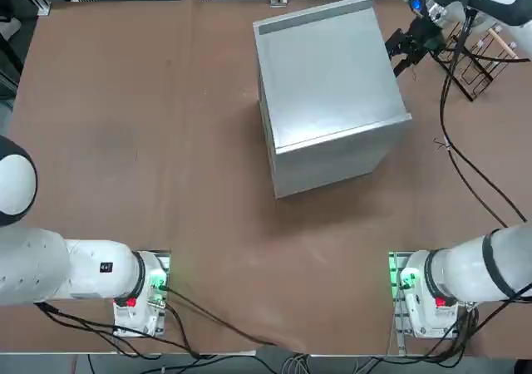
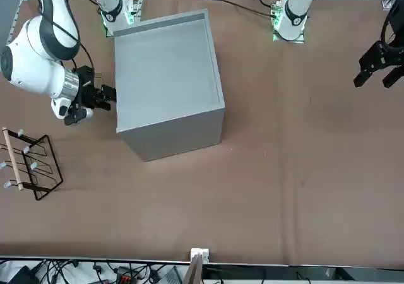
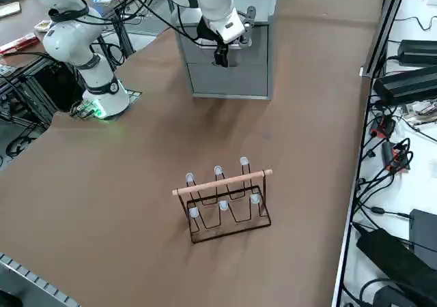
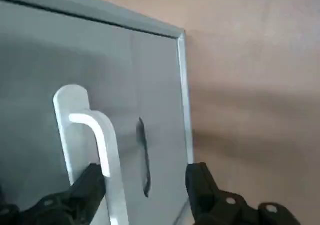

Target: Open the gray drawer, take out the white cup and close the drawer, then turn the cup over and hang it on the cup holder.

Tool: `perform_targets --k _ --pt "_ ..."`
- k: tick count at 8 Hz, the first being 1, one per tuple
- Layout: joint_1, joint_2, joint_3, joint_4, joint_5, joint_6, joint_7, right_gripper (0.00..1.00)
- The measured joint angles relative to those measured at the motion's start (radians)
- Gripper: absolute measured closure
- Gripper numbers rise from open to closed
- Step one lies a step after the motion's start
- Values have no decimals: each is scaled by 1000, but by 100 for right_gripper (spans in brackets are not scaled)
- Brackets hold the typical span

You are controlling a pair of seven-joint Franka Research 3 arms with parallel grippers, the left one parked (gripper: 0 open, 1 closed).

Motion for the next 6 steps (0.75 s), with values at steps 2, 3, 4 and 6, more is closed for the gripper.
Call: perform_targets --k 2,3,4,6 --pt "-68 0 -3 12 -73 -43 -56 7" --pt "-117 0 -8 13 -87 -58 -102 7" --pt "-161 1 -12 13 -97 -67 -146 7" --pt "-205 3 -14 13 -102 -71 -200 7"
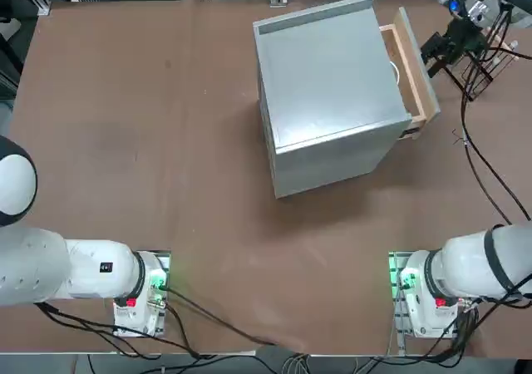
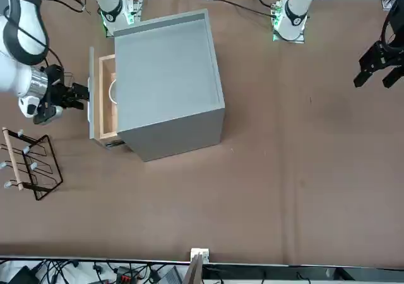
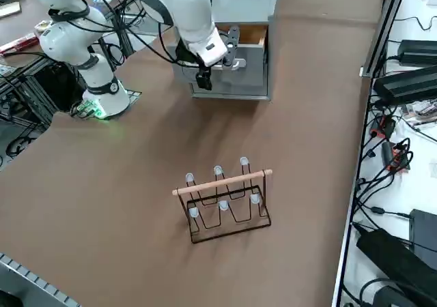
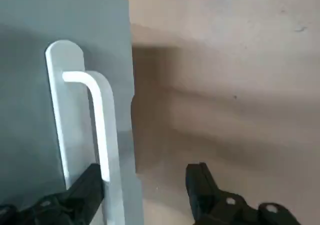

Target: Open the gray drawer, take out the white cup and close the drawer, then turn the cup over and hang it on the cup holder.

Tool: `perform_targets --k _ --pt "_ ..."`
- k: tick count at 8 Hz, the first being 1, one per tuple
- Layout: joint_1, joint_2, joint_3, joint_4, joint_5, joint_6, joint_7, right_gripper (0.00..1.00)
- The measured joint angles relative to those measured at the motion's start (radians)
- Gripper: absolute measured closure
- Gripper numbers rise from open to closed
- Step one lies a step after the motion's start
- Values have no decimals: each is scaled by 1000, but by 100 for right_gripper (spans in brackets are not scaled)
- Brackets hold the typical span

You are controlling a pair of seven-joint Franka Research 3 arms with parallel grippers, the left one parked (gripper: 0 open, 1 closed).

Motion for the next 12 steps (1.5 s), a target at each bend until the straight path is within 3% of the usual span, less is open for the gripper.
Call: perform_targets --k 4,8,12 --pt "-33 1 1 17 -91 -4 -15 7" --pt "-103 32 1 63 -111 -10 -97 7" --pt "-141 74 7 198 -196 -114 -147 4"
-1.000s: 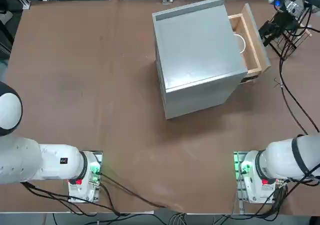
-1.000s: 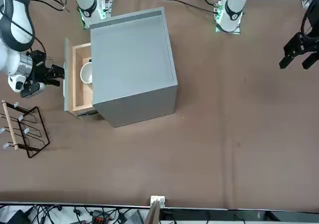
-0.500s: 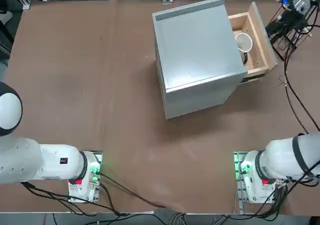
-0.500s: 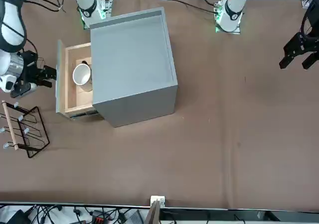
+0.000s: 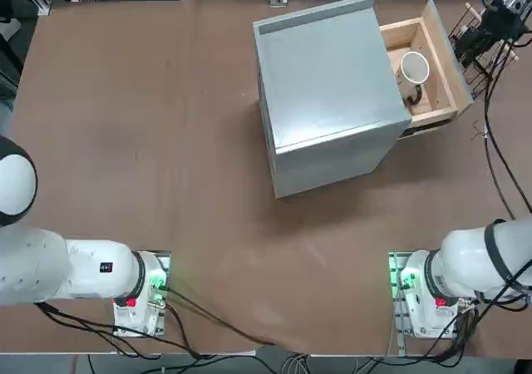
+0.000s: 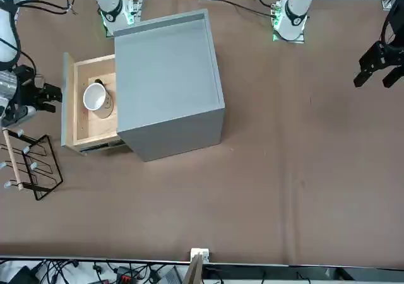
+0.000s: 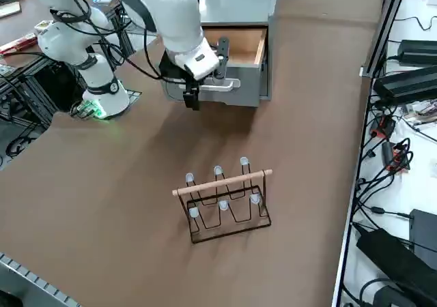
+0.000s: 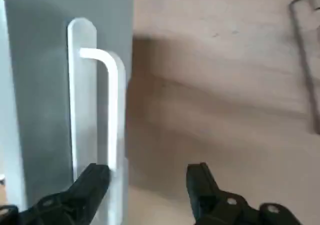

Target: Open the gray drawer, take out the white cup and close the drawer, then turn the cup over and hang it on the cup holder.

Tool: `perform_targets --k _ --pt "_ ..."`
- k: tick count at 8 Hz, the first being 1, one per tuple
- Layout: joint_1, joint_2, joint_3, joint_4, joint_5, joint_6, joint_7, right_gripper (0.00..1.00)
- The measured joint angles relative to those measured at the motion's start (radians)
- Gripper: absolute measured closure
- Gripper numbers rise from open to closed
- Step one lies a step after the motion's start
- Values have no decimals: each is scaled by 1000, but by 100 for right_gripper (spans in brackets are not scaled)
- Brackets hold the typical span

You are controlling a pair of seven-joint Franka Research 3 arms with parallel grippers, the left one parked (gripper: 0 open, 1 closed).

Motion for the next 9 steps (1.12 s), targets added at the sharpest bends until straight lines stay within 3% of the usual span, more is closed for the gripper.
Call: perform_targets --k 4,7,9 --pt "-10 -1 5 296 -50 -197 18 4" --pt "203 -2 28 322 -48 -229 274 8" --pt "285 -2 32 294 -50 -233 291 11"
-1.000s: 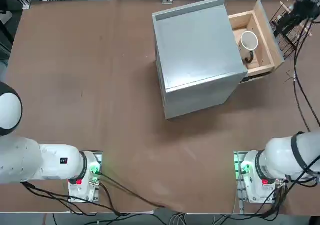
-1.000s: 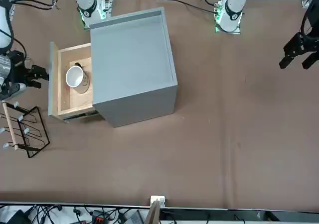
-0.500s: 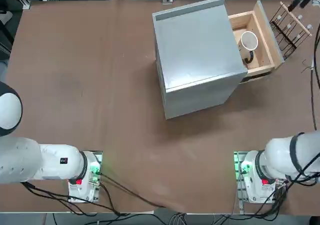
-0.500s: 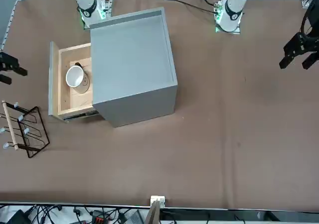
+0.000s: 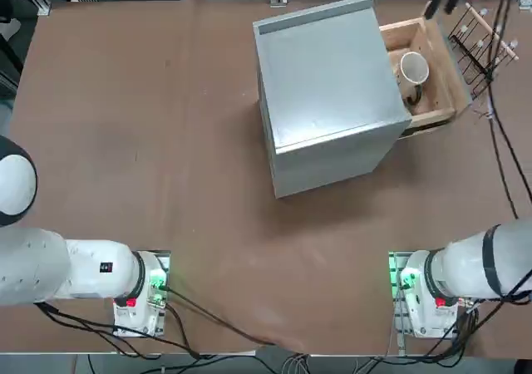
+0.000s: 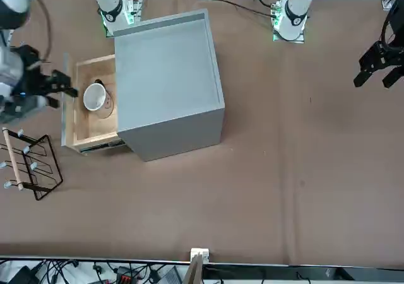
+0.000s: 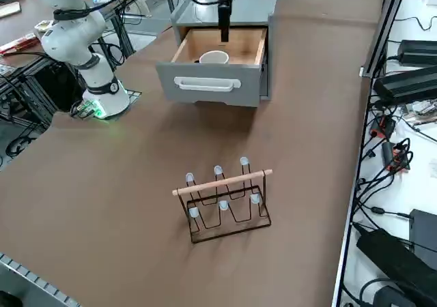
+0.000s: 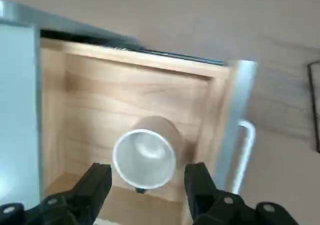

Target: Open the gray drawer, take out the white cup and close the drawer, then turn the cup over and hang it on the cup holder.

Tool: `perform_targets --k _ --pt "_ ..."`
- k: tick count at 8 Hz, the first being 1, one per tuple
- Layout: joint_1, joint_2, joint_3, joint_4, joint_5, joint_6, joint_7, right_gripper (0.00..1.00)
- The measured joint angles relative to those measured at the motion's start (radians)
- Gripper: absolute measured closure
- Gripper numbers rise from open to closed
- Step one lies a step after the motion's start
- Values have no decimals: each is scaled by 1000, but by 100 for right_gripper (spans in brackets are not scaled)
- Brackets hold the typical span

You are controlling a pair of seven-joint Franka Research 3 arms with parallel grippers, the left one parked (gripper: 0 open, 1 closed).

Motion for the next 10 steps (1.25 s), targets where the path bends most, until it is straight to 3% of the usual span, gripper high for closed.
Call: perform_targets --k 2,6,10 --pt "37 -6 -1 -62 0 11 -18 11" --pt "127 -46 -1 -261 1 163 65 11" --pt "129 -47 -9 -334 0 174 125 13"
